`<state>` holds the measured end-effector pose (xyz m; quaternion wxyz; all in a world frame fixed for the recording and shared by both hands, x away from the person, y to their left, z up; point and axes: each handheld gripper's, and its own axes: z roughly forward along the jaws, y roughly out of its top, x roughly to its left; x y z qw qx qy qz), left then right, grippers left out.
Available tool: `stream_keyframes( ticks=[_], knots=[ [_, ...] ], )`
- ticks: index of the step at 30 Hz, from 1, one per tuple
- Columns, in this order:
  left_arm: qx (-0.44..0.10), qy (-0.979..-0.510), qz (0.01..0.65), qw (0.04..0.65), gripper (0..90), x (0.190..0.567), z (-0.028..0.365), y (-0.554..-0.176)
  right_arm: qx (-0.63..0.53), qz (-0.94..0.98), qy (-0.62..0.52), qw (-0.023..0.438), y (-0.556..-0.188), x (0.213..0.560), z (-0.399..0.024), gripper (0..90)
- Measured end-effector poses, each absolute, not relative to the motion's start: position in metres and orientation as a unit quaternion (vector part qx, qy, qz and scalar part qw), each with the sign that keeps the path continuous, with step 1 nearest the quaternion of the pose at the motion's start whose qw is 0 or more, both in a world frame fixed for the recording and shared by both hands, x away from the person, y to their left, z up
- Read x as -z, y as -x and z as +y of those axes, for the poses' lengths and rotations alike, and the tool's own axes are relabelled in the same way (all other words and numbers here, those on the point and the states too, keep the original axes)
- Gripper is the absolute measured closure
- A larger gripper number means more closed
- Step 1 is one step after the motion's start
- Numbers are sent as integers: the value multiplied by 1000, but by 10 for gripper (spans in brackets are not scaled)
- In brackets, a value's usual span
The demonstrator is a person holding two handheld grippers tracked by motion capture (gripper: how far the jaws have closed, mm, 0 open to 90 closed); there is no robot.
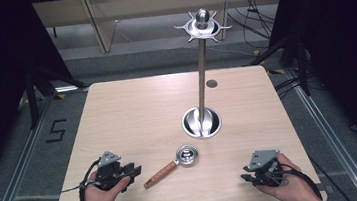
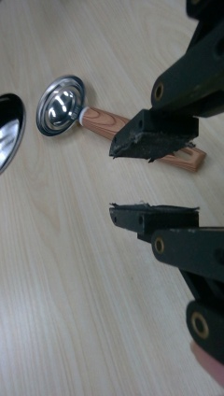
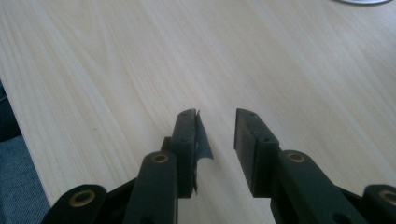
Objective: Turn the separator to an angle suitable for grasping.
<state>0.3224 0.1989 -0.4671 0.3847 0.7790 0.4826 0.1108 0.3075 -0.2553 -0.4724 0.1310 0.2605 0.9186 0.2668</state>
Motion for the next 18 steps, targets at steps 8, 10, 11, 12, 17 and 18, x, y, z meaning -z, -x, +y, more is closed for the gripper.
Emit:
stream_keyframes(
  ticks=[8,10,11,12,17,18],
  knots=[
    [-113,-807,477,329,895,464,184,-328,-275,916,-257,139,-307,471,-255,709],
    [-108,-809,475,330,894,463,177,-329,-276,916,-256,141,-308,470,-255,710],
    [-103,-810,475,328,894,463,171,-330,-280,913,-256,147,-310,469,-256,712],
    [-89,-811,472,333,894,463,167,-329,-282,912,-258,149,-311,468,-257,714],
    [-38,-852,420,311,894,470,136,-322,-285,909,-265,150,-311,469,-258,723],
    [-31,-858,411,308,894,471,131,-323,-285,909,-265,151,-312,470,-258,725]
  ],
)
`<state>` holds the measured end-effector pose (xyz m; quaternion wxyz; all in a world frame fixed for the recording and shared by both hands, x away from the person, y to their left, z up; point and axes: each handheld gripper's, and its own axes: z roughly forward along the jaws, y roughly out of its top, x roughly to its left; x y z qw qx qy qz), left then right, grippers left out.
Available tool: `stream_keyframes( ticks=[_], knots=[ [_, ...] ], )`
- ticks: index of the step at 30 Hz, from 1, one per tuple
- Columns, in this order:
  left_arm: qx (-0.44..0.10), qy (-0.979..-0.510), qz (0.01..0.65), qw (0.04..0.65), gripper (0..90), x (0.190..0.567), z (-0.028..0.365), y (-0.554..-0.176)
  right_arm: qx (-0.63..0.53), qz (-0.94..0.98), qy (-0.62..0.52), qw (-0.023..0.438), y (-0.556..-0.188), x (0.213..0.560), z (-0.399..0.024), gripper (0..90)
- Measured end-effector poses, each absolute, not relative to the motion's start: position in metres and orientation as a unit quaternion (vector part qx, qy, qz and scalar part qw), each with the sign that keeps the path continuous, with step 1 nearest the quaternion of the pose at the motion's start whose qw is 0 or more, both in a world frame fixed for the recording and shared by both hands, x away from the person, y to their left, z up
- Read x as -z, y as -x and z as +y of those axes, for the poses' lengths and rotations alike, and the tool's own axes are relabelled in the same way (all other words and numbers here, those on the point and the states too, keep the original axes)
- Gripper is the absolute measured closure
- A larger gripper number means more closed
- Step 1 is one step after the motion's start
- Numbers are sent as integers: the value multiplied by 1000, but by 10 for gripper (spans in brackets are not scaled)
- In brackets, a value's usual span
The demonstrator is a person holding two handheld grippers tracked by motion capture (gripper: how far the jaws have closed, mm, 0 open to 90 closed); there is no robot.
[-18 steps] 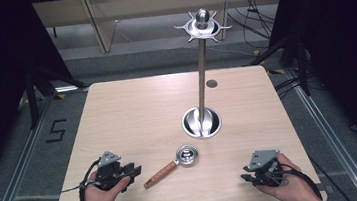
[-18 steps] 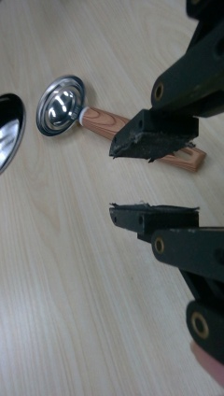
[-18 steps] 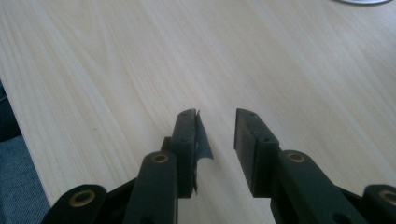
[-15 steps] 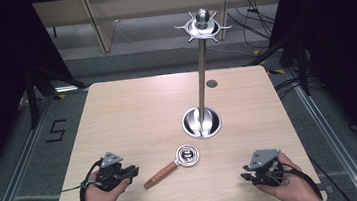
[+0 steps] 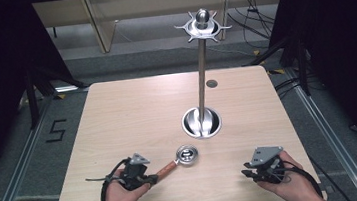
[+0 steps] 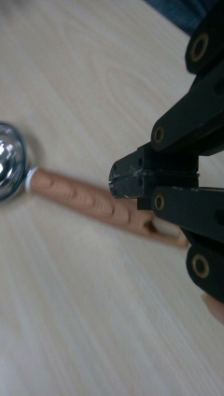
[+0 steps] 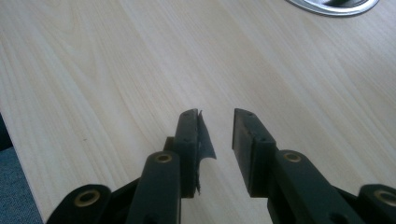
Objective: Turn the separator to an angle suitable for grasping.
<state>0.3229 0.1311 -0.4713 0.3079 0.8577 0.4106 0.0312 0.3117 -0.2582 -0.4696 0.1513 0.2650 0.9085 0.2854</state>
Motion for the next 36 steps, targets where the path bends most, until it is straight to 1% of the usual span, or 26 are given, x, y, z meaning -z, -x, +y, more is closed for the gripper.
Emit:
stream_keyframes(
  ticks=[1,4,5,7,8,9,10,14,18,19,21,24,30,31,32,34,35,36],
  knots=[
    [-29,-859,417,296,894,470,129,-325,-285,908,-265,153,-312,469,-258,732],
    [-37,-854,430,292,894,469,132,-333,-287,908,-262,155,-312,468,-258,739],
    [-47,-847,442,291,894,470,136,-339,-288,909,-260,154,-312,468,-257,743],
    [-51,-836,465,287,894,472,143,-346,-281,912,-262,145,-310,467,-256,749],
    [-51,-831,471,290,894,473,146,-347,-285,910,-263,147,-309,468,-255,752],
    [-46,-836,467,284,894,472,150,-346,-284,911,-259,148,-310,468,-256,754],
    [-55,-831,473,288,894,473,151,-345,-287,910,-260,150,-309,469,-256,757],
    [-52,-830,468,299,894,471,152,-336,-286,911,-259,148,-309,469,-257,759],
    [-32,-851,424,309,894,468,132,-325,-286,911,-257,151,-311,467,-258,759],
    [-28,-858,414,303,894,467,126,-324,-288,909,-264,145,-310,467,-257,759],
    [-22,-866,402,297,894,470,116,-323,-283,911,-259,149,-310,466,-256,757],
    [-11,-878,390,278,894,474,112,-326,-280,913,-260,145,-310,466,-255,757],
    [11,-880,399,257,894,482,113,-329,-277,914,-263,139,-310,467,-257,754],
    [-8,-887,381,260,894,484,114,-334,-279,914,-256,147,-312,466,-258,753],
    [13,-882,401,249,894,485,114,-332,-281,913,-263,137,-311,465,-258,753],
    [10,-879,407,248,894,486,114,-331,-278,914,-260,137,-311,464,-258,754],
    [14,-878,409,247,894,487,114,-332,-292,909,-259,149,-312,467,-257,754],
    [10,-878,411,245,894,487,115,-332,-286,911,-260,145,-311,467,-256,754]
  ],
)
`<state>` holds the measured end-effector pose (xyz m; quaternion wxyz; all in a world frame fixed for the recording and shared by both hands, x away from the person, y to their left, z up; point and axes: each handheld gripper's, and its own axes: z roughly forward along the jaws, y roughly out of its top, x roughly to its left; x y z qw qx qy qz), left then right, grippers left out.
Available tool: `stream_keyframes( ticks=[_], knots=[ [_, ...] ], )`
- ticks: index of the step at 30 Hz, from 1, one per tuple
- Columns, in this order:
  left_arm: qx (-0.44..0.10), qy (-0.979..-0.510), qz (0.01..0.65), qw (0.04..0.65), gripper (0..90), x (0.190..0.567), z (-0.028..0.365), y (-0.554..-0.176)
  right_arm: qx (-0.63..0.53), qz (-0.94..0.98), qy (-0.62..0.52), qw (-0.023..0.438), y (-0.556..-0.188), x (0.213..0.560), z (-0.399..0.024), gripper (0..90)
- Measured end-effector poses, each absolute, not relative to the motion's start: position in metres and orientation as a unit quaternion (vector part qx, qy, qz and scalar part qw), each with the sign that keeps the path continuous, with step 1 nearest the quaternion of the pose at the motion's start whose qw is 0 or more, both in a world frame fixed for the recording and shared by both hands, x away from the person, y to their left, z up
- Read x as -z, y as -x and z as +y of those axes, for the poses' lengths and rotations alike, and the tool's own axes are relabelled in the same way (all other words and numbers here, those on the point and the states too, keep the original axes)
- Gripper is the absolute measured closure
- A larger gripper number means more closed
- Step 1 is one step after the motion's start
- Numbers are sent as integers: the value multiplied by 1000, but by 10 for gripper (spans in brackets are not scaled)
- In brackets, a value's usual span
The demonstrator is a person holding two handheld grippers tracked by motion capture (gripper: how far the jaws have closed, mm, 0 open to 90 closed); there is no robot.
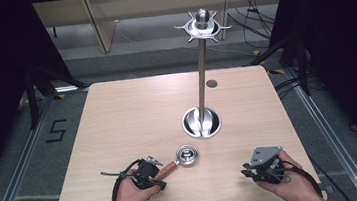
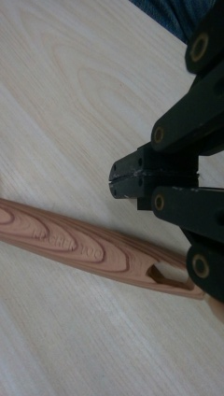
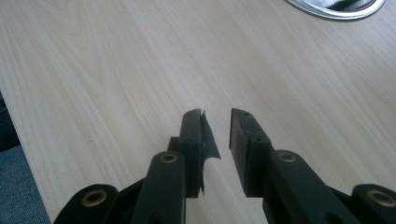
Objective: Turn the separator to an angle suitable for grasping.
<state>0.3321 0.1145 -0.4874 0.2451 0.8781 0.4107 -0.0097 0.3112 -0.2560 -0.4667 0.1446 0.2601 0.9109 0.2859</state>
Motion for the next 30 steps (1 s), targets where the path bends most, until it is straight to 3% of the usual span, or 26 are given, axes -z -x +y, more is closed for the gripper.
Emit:
stream_keyframes(
  ticks=[16,25,30],
  knots=[
    [4,-860,456,228,894,489,136,-353,-288,911,-258,142,-312,468,-255,751],
    [-24,-808,541,231,893,490,153,-393,-287,911,-255,149,-313,470,-254,749],
    [-30,-799,556,229,892,490,150,-420,-289,910,-261,144,-313,470,-253,747]
  ],
)
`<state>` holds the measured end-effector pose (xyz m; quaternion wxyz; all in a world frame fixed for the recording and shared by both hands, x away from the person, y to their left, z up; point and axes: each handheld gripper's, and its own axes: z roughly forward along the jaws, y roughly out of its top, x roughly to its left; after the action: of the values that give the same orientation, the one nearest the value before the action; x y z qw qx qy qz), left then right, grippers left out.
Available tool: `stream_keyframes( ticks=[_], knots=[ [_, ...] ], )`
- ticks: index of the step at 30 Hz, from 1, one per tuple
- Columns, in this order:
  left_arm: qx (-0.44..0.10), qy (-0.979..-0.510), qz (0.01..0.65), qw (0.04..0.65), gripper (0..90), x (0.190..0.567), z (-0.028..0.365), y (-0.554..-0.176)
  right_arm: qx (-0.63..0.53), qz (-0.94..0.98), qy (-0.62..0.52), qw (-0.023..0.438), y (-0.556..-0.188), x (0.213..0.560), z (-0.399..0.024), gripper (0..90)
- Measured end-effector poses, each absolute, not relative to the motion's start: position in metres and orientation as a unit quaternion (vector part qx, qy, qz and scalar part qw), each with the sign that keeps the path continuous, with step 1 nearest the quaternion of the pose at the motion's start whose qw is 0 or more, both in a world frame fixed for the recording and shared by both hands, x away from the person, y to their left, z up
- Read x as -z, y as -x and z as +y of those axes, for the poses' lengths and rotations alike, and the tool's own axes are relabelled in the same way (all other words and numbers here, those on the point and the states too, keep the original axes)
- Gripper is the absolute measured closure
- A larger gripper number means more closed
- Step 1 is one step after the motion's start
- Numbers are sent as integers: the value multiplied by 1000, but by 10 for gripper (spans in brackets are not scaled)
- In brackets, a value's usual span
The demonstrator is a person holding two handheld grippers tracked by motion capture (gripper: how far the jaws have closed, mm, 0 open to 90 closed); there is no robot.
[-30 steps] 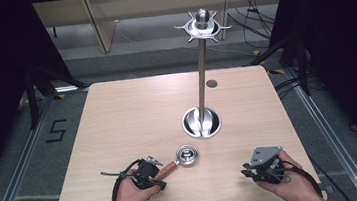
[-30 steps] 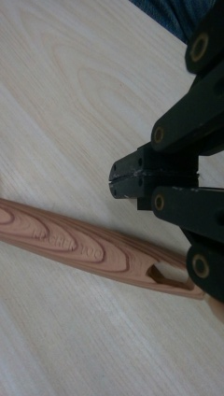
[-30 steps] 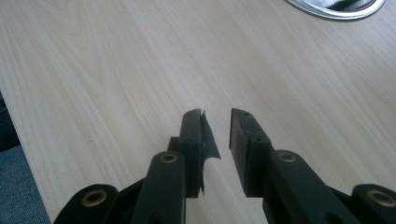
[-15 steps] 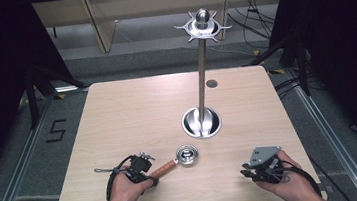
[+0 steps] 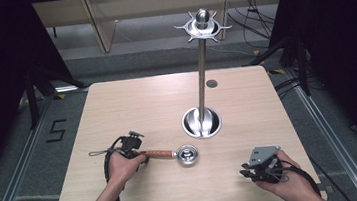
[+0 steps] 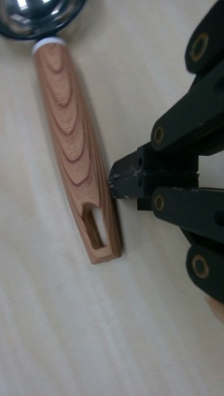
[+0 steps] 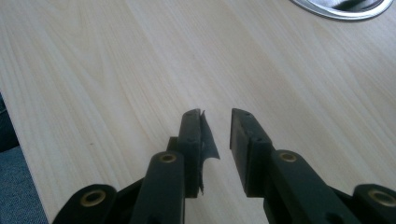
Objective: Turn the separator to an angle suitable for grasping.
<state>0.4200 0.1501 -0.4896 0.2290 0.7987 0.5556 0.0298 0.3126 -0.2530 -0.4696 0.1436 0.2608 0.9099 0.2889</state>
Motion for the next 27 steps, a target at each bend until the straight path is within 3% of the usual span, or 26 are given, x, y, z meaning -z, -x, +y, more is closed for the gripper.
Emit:
stream_keyframes(
  ticks=[6,19,27],
  knots=[
    [-36,-784,574,232,879,489,140,-449,-282,914,-257,139,-314,467,-256,746],
    [-45,-769,585,254,839,488,104,-474,-286,912,-261,138,-314,467,-259,743],
    [-41,-732,633,247,463,468,87,-474,-294,908,-263,141,-314,468,-260,728]
  ],
)
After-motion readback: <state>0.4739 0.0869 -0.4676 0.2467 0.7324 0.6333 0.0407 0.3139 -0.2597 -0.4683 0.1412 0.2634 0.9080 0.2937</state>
